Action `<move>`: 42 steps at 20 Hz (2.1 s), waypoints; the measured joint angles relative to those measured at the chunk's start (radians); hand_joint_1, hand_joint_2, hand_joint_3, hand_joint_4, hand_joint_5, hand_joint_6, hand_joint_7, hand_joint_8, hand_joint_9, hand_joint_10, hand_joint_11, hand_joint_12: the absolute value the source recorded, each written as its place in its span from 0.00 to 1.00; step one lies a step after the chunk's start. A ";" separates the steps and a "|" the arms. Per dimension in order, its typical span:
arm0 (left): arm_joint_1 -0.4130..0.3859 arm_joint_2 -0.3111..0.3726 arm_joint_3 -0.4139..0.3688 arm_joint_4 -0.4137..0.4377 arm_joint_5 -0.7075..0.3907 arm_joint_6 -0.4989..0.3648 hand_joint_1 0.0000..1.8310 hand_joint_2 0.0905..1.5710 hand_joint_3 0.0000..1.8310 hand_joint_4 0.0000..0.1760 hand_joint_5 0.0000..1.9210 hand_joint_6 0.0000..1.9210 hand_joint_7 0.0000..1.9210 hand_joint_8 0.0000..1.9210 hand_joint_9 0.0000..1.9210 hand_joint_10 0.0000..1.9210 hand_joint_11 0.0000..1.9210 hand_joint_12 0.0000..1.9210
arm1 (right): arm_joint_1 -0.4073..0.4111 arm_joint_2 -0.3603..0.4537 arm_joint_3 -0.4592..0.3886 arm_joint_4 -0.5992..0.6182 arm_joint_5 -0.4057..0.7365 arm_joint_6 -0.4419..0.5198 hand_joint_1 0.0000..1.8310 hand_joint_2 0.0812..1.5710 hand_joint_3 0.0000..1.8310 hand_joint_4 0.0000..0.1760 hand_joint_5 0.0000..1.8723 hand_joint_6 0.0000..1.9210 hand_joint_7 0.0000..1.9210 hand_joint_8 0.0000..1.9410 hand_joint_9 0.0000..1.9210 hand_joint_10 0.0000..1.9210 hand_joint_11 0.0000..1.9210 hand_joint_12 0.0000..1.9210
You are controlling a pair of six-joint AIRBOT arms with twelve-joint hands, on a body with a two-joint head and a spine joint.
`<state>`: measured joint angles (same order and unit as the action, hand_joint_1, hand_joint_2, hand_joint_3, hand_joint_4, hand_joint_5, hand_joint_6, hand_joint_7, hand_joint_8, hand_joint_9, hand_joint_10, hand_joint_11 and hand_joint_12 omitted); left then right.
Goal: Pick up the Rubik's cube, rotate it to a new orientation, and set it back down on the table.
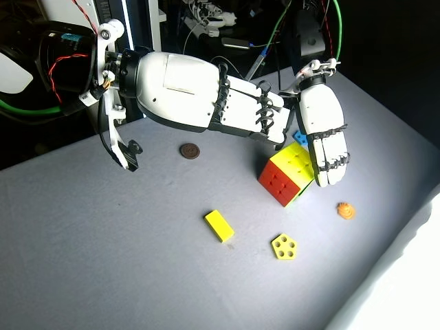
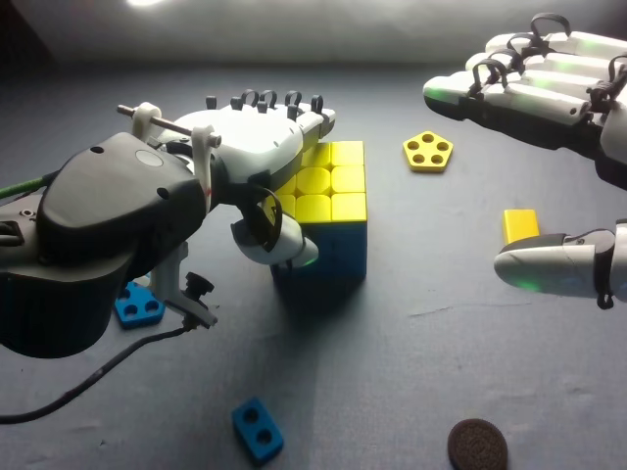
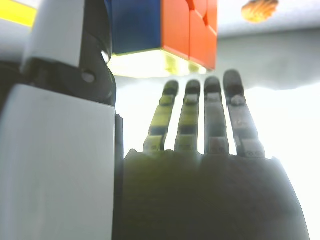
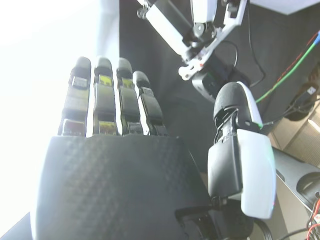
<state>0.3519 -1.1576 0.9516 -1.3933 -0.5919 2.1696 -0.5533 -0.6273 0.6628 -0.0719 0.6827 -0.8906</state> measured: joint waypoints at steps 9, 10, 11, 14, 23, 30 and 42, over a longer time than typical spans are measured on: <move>0.014 -0.038 0.053 -0.006 0.012 0.002 0.51 0.67 0.00 0.00 0.00 0.00 0.00 0.00 0.00 0.00 0.00 0.08 | 0.000 0.000 0.000 0.000 0.000 -0.002 0.12 0.73 0.00 0.00 0.01 0.00 0.06 0.00 0.05 0.00 0.00 0.01; 0.014 -0.041 0.058 -0.006 0.016 0.002 0.51 0.67 0.00 0.00 0.00 0.00 0.00 0.00 0.00 0.00 0.00 0.07 | 0.000 0.000 0.000 0.000 0.000 -0.002 0.12 0.73 0.00 0.00 0.01 0.00 0.06 0.00 0.05 0.00 0.00 0.00; 0.014 -0.047 0.064 -0.004 0.016 0.002 0.52 0.66 0.00 0.00 0.00 0.00 0.00 0.00 0.00 0.00 0.00 0.07 | 0.000 -0.002 0.000 0.000 0.000 -0.002 0.14 0.73 0.00 0.00 0.02 0.01 0.06 0.00 0.05 0.00 0.00 0.00; 0.014 -0.050 0.073 -0.003 0.021 0.002 0.55 0.65 0.00 0.00 0.00 0.00 0.00 0.00 0.00 0.00 0.00 0.07 | -0.007 -0.003 0.000 0.000 -0.002 -0.002 0.12 0.74 0.00 0.00 0.00 0.00 0.04 0.00 0.05 0.00 0.00 0.00; 0.019 -0.056 0.083 0.003 0.016 0.002 0.55 0.64 0.00 0.00 0.00 0.00 0.00 0.00 0.00 0.00 0.00 0.05 | -0.015 -0.011 0.000 -0.002 -0.001 -0.005 0.13 0.74 0.00 0.00 0.02 0.01 0.06 0.01 0.06 0.01 0.01 0.01; 0.026 -0.056 0.085 0.013 0.013 0.002 0.56 0.63 0.00 0.00 0.00 0.00 0.00 0.00 0.00 0.00 0.00 0.00 | -0.019 -0.011 0.000 -0.002 -0.001 -0.005 0.13 0.74 0.00 0.00 0.01 0.00 0.06 0.00 0.06 0.00 0.01 0.01; 0.024 -0.056 0.085 0.008 0.013 0.002 0.56 0.62 0.00 0.00 0.00 0.00 0.00 0.00 0.00 0.00 0.00 0.00 | -0.022 -0.012 0.000 -0.003 0.000 -0.005 0.15 0.73 0.00 0.00 0.02 0.00 0.06 0.00 0.06 0.00 0.00 0.08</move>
<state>0.3759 -1.2137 1.0367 -1.3853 -0.5789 2.1715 -0.5751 -0.6392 0.6628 -0.0753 0.6827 -0.8951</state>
